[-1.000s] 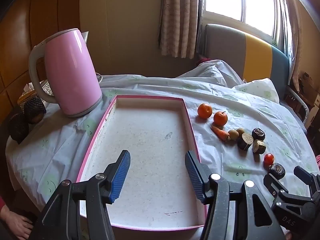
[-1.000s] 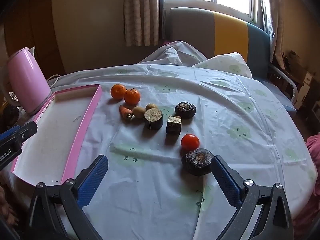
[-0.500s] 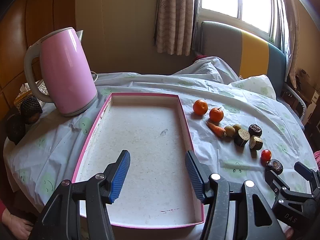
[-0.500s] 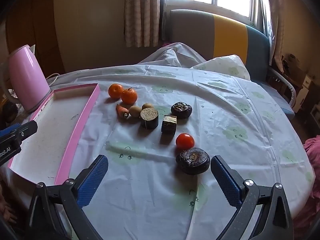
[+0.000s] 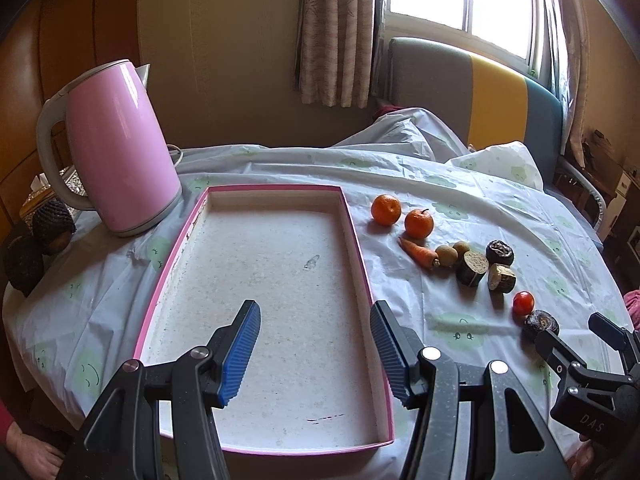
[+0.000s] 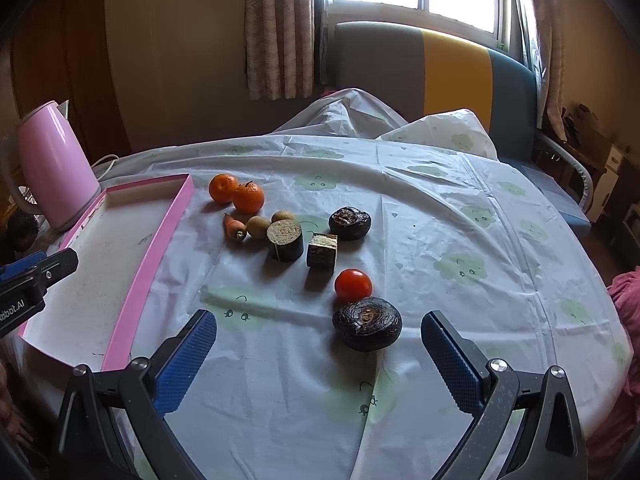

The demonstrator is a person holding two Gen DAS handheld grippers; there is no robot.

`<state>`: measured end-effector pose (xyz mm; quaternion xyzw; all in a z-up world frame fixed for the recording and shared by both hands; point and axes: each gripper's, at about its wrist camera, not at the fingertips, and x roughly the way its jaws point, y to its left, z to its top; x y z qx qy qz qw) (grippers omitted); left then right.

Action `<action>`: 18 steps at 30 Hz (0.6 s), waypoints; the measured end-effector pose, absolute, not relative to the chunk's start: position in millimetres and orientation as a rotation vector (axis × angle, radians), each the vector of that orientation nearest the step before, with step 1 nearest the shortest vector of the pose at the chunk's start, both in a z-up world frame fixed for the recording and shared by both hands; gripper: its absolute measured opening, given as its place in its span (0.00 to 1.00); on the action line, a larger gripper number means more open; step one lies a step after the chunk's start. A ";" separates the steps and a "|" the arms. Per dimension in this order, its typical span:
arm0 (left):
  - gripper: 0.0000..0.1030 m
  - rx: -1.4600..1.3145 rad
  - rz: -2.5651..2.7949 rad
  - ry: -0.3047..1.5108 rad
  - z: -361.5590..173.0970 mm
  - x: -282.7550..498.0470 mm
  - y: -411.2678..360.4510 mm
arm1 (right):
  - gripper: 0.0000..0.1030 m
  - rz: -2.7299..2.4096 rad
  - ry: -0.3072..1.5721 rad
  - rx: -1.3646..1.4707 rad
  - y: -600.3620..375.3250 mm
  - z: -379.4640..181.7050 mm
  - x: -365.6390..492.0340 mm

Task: Organize fruits
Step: 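Move both grippers toward the row of produce beside the tray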

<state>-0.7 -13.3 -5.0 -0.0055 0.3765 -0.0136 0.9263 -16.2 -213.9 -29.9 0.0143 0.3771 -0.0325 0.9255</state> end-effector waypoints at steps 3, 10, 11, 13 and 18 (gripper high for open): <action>0.56 -0.007 -0.046 0.774 -4.5 -1.3 -16.4 | 1.00 -0.063 0.774 0.043 -217.2 -29.8 -16.4; 0.58 0.003 -0.089 0.775 -4.6 -2.0 -23.8 | 1.00 -0.057 0.769 0.043 -220.4 -29.4 -19.2; 0.58 0.003 -0.094 0.778 -5.0 -2.0 -24.7 | 1.00 -0.057 0.773 0.048 -221.3 -29.6 -19.1; 0.58 -0.003 -0.110 0.791 -6.3 -0.8 -25.7 | 1.00 -0.056 0.775 0.050 -222.6 -29.7 -19.0; 0.58 -0.009 -0.134 0.801 -8.9 -0.7 -29.8 | 1.00 -0.061 0.772 0.050 -225.4 -29.4 -19.2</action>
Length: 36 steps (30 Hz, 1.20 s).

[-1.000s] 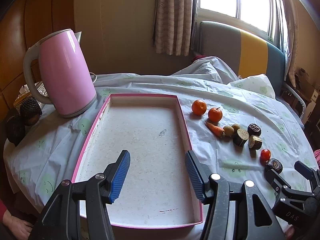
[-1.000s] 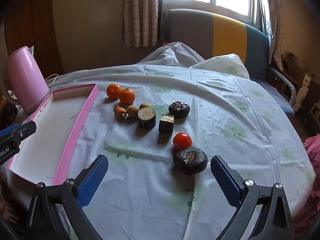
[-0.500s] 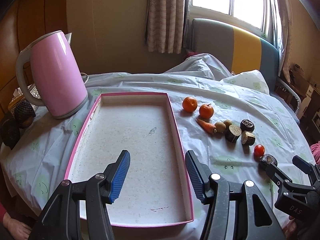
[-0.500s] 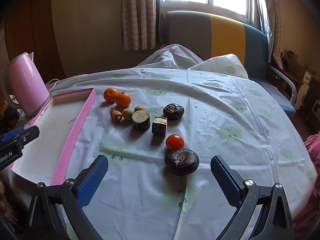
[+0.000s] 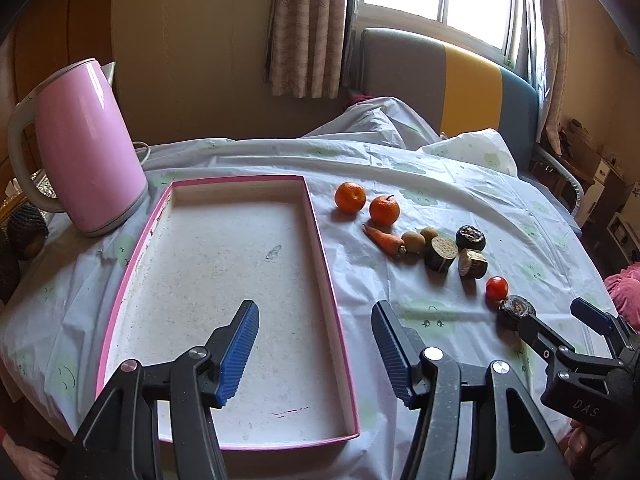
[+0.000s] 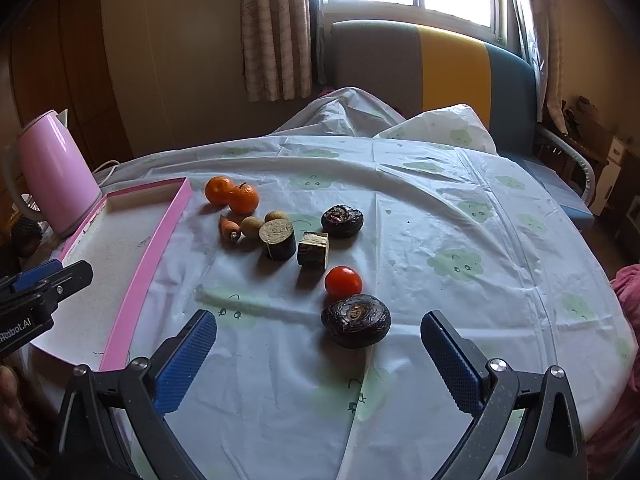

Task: Organize fruits
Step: 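Move both grippers toward the row of produce beside the tray, then grasp the beige yam slice with left gripper while right gripper grasps dark fruit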

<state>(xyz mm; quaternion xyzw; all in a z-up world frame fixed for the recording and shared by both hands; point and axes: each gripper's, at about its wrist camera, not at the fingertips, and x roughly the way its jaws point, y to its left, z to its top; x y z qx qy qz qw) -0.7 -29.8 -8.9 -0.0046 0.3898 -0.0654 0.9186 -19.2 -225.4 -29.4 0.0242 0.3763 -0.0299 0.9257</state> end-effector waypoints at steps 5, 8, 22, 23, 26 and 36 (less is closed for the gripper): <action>0.58 -0.013 -0.194 0.802 -8.0 -2.9 -34.2 | 0.97 -0.069 0.783 0.063 -232.7 -31.7 -19.2; 0.58 -0.016 -0.220 0.802 -7.5 -4.9 -39.1 | 0.95 -0.074 0.789 0.073 -237.8 -33.2 -19.5; 0.58 -0.031 -0.345 0.869 -16.8 -4.9 -57.2 | 0.63 -0.077 0.825 0.137 -262.7 -42.9 -19.7; 0.58 -0.029 -0.348 0.870 -17.4 -4.7 -57.6 | 0.61 -0.077 0.831 0.146 -265.6 -44.5 -19.2; 0.58 -0.044 -0.374 0.876 -19.3 -3.7 -57.8 | 0.50 -0.069 0.857 0.164 -272.2 -49.8 -17.4; 0.76 -0.030 -0.429 0.873 -12.7 3.6 -67.3 | 0.52 -0.025 0.913 0.088 -260.9 -70.7 11.0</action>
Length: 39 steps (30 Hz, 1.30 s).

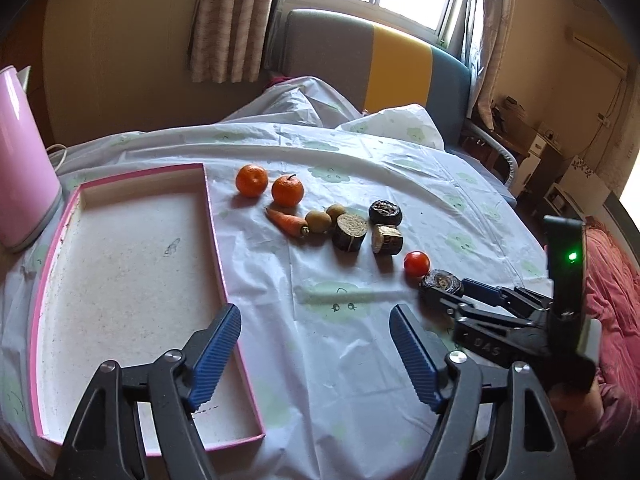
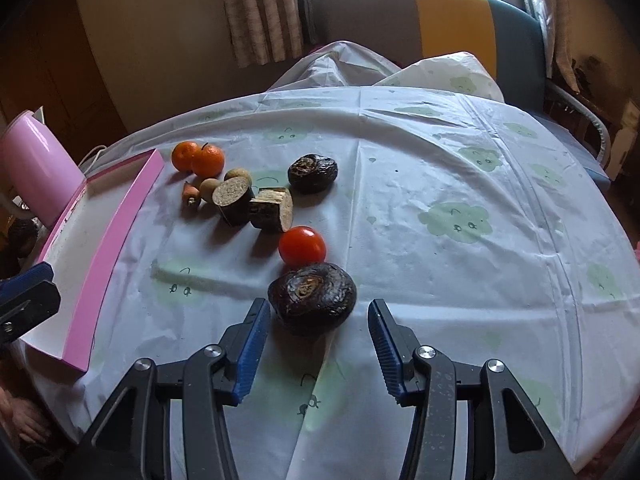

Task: Organize fruits
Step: 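Grasp the beige yam slice with left gripper while right gripper grasps dark fruit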

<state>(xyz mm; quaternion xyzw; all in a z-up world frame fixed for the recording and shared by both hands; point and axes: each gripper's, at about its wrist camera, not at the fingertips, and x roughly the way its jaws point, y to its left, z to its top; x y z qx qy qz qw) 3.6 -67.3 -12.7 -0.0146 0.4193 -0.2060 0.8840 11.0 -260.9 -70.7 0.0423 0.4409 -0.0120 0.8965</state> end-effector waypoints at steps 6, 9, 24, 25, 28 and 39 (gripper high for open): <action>0.71 -0.052 -0.457 0.968 -19.4 24.1 -79.3 | 0.52 -0.032 0.906 -0.050 -245.3 -77.5 17.7; 0.63 -0.051 -0.447 1.020 -27.5 33.8 -87.4 | 0.49 -0.024 0.895 0.007 -255.5 -77.0 14.3; 0.43 -0.090 -0.465 1.056 -37.1 91.6 -128.5 | 0.49 -0.041 0.839 0.059 -269.8 -79.4 6.8; 0.43 -0.098 -0.459 1.062 -38.2 97.3 -131.9 | 0.49 -0.042 0.839 0.061 -269.9 -79.4 6.8; 0.43 -0.122 -0.442 1.077 -41.8 111.0 -143.0 | 0.49 -0.042 0.841 0.055 -269.4 -79.0 6.7; 0.39 -0.161 -0.372 1.162 -76.5 145.8 -159.9 | 0.46 -0.050 0.866 0.047 -271.7 -85.5 5.4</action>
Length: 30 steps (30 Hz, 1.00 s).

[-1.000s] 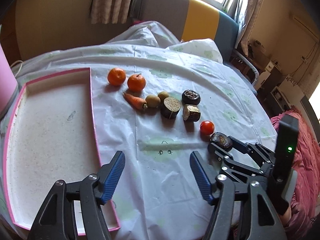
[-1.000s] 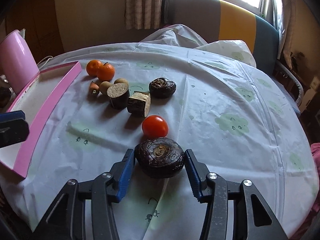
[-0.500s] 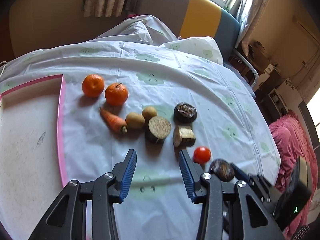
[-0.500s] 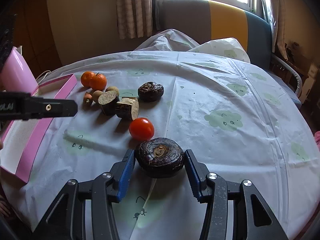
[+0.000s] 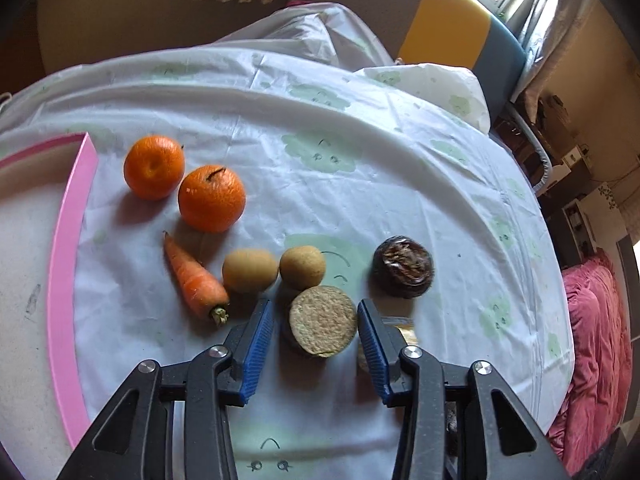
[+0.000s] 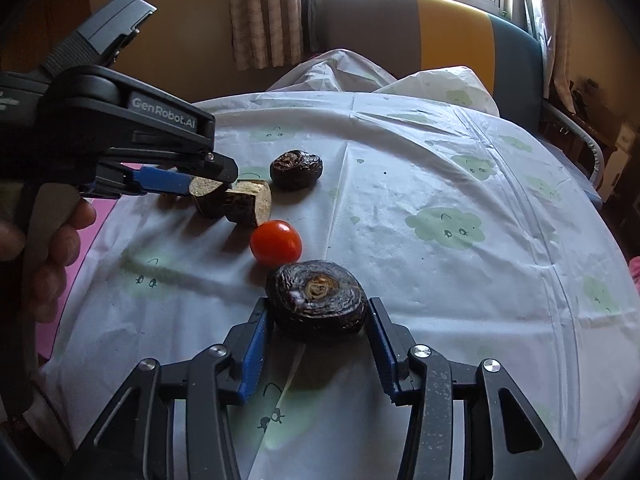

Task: Organize fruits
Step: 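Grasp the beige yam slice with left gripper while right gripper grasps dark fruit, then lower yam slice into pink tray with left gripper while right gripper places dark fruit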

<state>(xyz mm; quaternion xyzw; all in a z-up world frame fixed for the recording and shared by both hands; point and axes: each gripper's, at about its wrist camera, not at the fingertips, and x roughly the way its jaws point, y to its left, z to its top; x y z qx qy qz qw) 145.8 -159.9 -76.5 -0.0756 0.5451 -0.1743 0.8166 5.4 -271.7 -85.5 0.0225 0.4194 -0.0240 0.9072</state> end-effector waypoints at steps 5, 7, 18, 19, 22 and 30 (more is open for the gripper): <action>0.38 -0.138 -0.386 1.143 -73.8 131.6 -153.0 | 0.45 -0.056 0.863 0.042 -271.5 -85.9 6.0; 0.38 -0.110 -0.383 1.128 -69.8 123.0 -148.8 | 0.45 -0.058 0.863 0.041 -271.1 -85.7 6.4; 0.39 -0.036 -0.343 0.990 -29.7 76.6 -101.7 | 0.45 -0.067 0.873 0.018 -269.6 -84.8 9.7; 0.39 -0.036 -0.330 0.980 -26.5 73.9 -94.0 | 0.45 -0.068 0.874 0.017 -269.4 -84.7 10.0; 0.39 -0.030 -0.290 0.955 -21.3 67.3 -70.9 | 0.45 -0.075 0.876 0.015 -268.1 -84.5 10.2; 0.39 -0.048 -0.123 0.917 -27.3 61.3 1.9 | 0.45 -0.074 0.884 0.014 -262.7 -81.8 9.5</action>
